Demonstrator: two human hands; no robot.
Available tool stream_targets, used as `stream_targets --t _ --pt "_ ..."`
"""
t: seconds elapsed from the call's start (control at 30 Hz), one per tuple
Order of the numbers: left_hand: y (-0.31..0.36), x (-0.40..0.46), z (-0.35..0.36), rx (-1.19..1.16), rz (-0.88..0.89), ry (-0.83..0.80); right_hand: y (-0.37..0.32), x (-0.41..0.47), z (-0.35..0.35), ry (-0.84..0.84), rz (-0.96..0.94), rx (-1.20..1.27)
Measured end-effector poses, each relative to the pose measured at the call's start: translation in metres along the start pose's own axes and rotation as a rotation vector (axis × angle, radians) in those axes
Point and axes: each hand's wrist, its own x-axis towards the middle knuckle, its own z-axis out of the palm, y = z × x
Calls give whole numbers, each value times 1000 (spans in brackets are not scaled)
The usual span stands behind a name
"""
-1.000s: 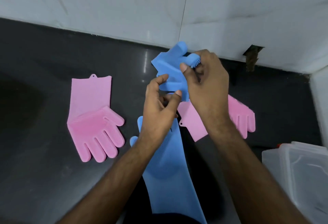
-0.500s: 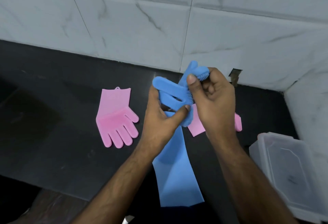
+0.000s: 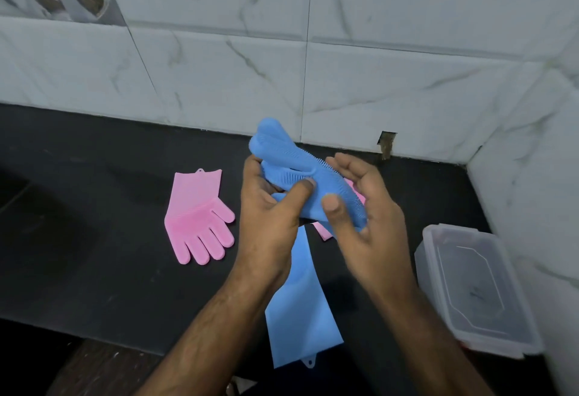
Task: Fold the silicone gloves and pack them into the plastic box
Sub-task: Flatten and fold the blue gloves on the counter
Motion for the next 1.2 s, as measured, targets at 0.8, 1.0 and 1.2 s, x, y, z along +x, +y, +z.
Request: stream_targets --t 0.8,1.0,1.2 --pt "-66 -26 -18 -250 -857 28 42 -13 -4 119 651 428" --pt "-70 -30 -35 -319 -778 135 71 -24 17 32 917 527" --pt "-89 -37 -56 -158 -681 185 85 -45 34 -200 812 345"
